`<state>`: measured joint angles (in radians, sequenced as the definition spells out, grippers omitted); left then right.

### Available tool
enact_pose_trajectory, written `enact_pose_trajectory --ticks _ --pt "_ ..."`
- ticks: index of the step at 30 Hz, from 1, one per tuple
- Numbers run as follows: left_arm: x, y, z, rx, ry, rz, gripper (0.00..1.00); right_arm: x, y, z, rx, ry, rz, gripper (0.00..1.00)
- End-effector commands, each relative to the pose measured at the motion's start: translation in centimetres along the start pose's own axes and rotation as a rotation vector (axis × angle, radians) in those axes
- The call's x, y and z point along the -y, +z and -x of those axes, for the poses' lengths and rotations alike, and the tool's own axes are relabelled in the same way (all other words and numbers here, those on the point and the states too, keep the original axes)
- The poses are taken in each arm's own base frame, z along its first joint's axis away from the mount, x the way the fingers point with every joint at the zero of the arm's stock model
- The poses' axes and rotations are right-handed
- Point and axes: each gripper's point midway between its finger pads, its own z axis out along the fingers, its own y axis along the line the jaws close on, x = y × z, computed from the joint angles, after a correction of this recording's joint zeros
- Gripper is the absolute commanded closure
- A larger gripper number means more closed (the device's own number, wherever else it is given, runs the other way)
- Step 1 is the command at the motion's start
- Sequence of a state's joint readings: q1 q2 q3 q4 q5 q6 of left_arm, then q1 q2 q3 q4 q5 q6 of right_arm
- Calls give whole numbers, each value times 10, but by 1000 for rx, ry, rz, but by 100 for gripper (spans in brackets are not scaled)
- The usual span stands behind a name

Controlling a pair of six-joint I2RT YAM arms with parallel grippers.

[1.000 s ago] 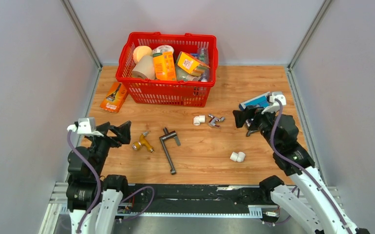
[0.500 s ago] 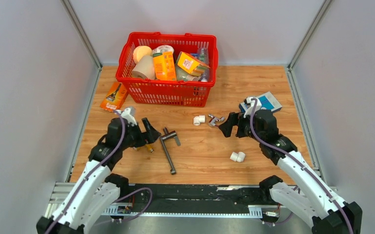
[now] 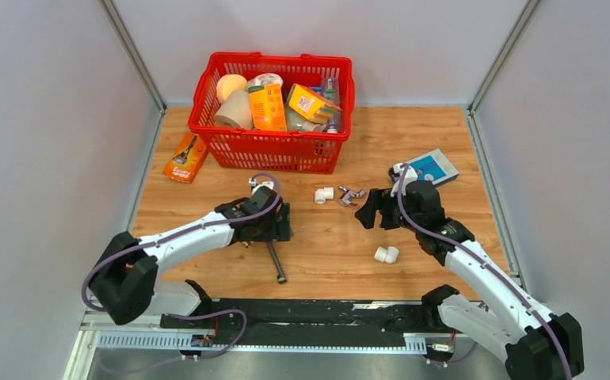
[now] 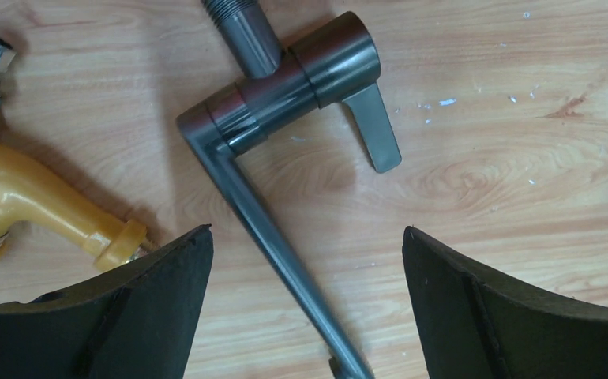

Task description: Install the water faucets

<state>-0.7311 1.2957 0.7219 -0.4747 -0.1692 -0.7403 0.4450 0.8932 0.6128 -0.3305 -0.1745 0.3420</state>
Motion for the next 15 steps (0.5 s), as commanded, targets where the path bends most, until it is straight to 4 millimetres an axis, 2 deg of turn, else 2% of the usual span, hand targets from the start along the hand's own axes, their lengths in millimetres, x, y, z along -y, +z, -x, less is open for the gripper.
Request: enact_pose_trajectory --ticks 1,3,8,11,12,15 --pt "5 10 11 37 1 52 7 -5 4 2 22 22 17 17" --pt "5 17 8 16 11 66 15 -3 4 1 20 18 13 18" --pt "-1 28 -2 -40 35 121 26 -1 5 -1 20 22 2 20" --pt "0 31 -4 -48 43 121 40 0 6 -2 19 24 1 21" --pt "0 32 -4 -50 43 121 42 0 6 -2 18 25 3 22" --pt "4 30 -2 -43 57 102 61 -4 6 1 19 21 19 22"
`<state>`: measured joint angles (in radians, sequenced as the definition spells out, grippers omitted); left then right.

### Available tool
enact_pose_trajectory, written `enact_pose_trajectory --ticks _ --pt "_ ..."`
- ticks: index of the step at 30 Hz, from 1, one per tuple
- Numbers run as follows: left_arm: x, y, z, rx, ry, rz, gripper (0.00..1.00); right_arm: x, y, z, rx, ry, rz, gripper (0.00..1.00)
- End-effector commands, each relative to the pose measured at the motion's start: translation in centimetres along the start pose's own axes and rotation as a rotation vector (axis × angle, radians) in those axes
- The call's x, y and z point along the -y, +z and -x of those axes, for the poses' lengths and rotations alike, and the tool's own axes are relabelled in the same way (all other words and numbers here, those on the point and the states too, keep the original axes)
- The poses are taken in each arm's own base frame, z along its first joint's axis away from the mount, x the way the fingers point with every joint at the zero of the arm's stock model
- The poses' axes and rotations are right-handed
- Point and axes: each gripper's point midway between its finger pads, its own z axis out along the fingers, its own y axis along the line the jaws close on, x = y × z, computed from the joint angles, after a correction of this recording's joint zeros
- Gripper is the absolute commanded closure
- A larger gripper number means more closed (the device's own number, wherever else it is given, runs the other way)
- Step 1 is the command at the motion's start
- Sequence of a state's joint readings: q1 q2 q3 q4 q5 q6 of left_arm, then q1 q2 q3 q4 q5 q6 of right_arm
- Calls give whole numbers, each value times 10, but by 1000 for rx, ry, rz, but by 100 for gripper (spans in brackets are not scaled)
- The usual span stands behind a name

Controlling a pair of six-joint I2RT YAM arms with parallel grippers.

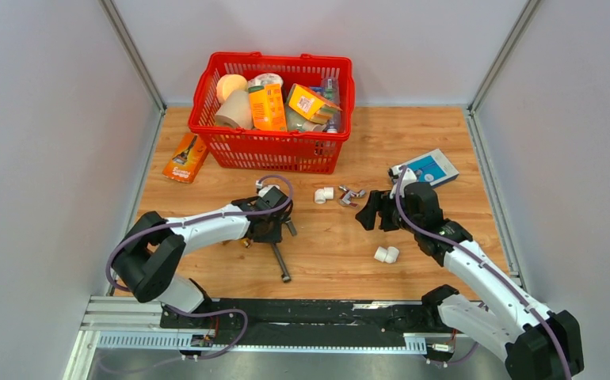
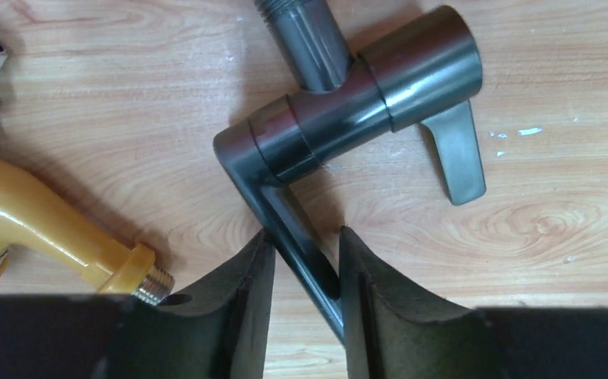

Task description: Install the water faucets

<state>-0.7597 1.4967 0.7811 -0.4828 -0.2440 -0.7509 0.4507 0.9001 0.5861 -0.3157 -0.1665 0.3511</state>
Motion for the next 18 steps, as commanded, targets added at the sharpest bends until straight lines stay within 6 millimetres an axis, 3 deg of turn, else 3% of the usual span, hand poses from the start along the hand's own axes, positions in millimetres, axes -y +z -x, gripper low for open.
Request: enact_pose_trajectory --ticks 1,4,5,13,18 --pt "14 -5 13 36 14 -44 66 -10 2 11 36 12 37 22" --pt "24 -21 23 102 43 -121 97 -15 0 16 39 13 59 23" --pt "29 -25 27 126 48 -144 100 -19 -2 19 45 10 71 23" --pt "57 -106 78 451 192 -384 100 -64 -24 53 79 -6 246 16" --pt "61 -144 98 613 334 -422 100 -97 -41 76 80 -1 377 17"
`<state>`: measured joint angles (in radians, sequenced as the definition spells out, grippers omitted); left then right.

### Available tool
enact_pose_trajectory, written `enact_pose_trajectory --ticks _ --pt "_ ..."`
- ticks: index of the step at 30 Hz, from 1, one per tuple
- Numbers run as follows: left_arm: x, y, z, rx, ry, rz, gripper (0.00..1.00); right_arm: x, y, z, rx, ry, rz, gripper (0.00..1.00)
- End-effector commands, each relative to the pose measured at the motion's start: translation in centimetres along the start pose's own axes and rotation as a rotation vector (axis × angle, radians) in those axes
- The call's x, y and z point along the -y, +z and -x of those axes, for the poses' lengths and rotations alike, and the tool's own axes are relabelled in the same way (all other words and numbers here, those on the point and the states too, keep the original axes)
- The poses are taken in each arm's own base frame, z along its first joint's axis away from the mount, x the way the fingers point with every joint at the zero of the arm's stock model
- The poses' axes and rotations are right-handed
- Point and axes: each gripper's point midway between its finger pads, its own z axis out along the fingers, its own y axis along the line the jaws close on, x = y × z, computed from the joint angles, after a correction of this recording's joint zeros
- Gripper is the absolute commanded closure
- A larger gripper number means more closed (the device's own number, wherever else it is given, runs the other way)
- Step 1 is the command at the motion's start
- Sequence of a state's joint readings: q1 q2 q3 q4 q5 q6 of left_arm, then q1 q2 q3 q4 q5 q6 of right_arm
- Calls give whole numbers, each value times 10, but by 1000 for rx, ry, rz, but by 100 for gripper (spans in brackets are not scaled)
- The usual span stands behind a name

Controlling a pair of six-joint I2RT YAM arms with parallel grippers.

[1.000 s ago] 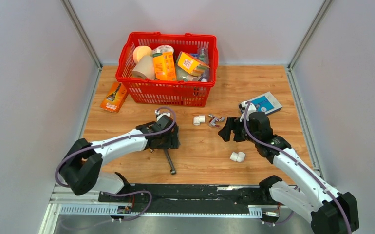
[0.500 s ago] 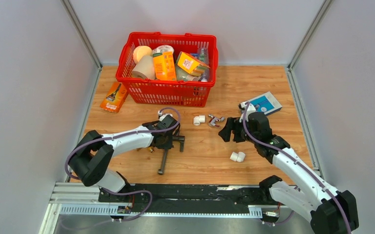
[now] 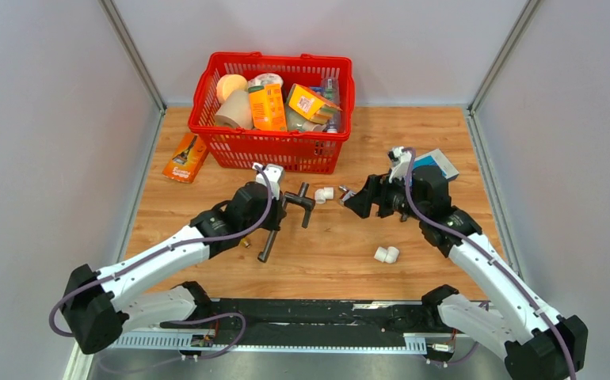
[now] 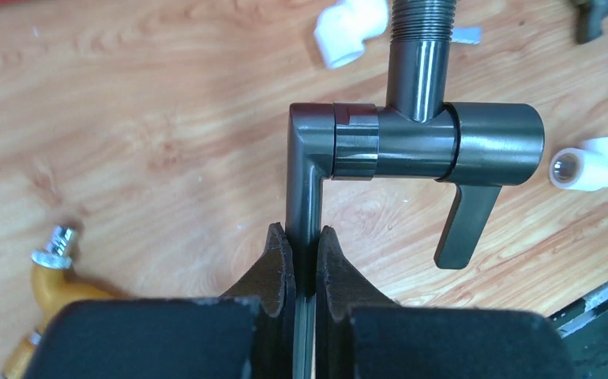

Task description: Install the water faucets

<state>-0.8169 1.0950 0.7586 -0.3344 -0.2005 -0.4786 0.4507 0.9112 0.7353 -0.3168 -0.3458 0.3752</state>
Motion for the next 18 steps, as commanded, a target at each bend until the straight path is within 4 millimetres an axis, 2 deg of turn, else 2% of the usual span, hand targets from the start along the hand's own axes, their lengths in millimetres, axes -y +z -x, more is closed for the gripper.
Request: enact_pose_trajectory --ticks 1,6,10,15,18 --pt "22 -26 57 228 217 -93 100 -51 -12 35 27 32 181 18" --pt "42 -52 80 366 475 -153 100 -81 -12 46 -21 102 285 20" --pt "59 -69 92 448 608 -191 100 -99 -8 48 -43 114 338 20" --pt "70 -76 100 490 686 -213 100 -121 -5 42 -72 146 425 21" --pt "73 -79 106 508 702 -212 100 -129 -3 36 -94 143 454 25"
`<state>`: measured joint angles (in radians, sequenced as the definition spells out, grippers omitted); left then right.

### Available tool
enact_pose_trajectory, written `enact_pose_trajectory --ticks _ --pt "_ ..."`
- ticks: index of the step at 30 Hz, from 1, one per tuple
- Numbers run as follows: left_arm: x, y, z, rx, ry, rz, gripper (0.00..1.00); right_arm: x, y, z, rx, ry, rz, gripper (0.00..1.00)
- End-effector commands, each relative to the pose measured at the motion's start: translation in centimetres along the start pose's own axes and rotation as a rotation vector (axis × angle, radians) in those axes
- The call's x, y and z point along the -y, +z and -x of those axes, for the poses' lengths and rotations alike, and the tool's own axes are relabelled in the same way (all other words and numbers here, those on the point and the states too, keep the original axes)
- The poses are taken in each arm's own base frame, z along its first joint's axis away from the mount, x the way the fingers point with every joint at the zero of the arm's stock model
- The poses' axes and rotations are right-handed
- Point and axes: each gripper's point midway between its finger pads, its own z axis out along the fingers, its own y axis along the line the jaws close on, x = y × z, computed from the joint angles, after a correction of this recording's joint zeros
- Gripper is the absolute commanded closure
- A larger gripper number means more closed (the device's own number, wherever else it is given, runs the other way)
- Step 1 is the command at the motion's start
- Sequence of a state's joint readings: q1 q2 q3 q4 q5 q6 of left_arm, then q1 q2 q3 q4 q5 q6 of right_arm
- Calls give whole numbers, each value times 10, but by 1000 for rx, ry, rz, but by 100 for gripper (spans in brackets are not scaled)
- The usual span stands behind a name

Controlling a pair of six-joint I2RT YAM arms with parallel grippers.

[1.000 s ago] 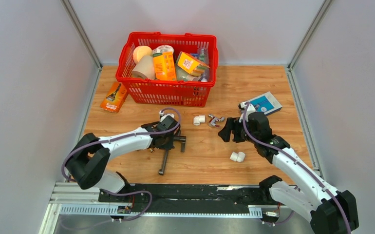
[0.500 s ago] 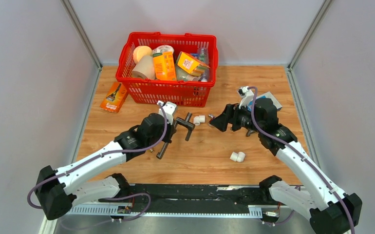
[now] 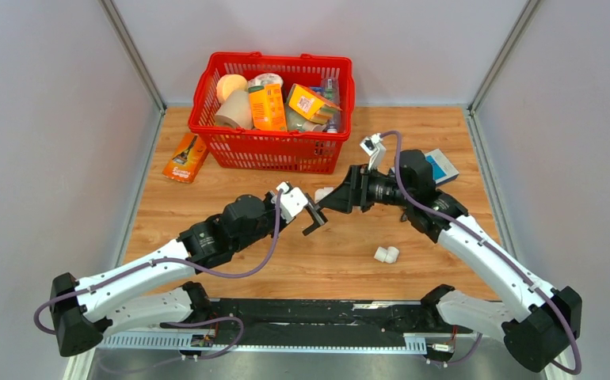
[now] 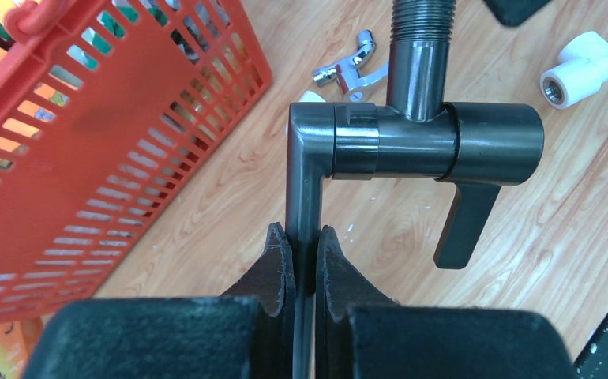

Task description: Install the water faucets

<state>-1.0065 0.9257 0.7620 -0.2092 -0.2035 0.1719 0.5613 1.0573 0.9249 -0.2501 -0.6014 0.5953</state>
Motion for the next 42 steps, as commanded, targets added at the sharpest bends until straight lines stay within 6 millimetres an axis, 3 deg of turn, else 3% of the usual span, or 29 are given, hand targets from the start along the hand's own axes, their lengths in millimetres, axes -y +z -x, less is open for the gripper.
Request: enact_pose_trajectory --ticks 1,16,23,26,31,34,36,37,41,42 --pt "-18 -9 68 204 51 49 100 -30 5 6 4 5 110 27" --pt "-9 -7 75 212 36 23 100 -13 26 -9 -42 3 73 38" --pt "-16 -2 71 168 10 69 100 -10 33 -16 -71 -7 75 44" --pt "-12 2 68 146 -4 56 100 -9 36 -18 -79 -16 72 57" --pt "-11 2 60 129 -31 58 100 -5 36 -17 -83 -55 53 98" --pt "-12 -1 55 109 -52 69 100 -1 34 -16 -84 -91 24 100" --pt "-14 -4 52 91 -67 75 80 0 33 -13 -81 -129 14 100" --pt "-14 -6 51 85 -78 78 63 2 32 -13 -80 -141 6 100" --pt "-7 -10 53 87 -89 9 34 0 28 -8 -77 -207 -2 100" --pt "-5 -11 56 95 -93 -17 31 -1 27 -7 -77 -220 -2 100"
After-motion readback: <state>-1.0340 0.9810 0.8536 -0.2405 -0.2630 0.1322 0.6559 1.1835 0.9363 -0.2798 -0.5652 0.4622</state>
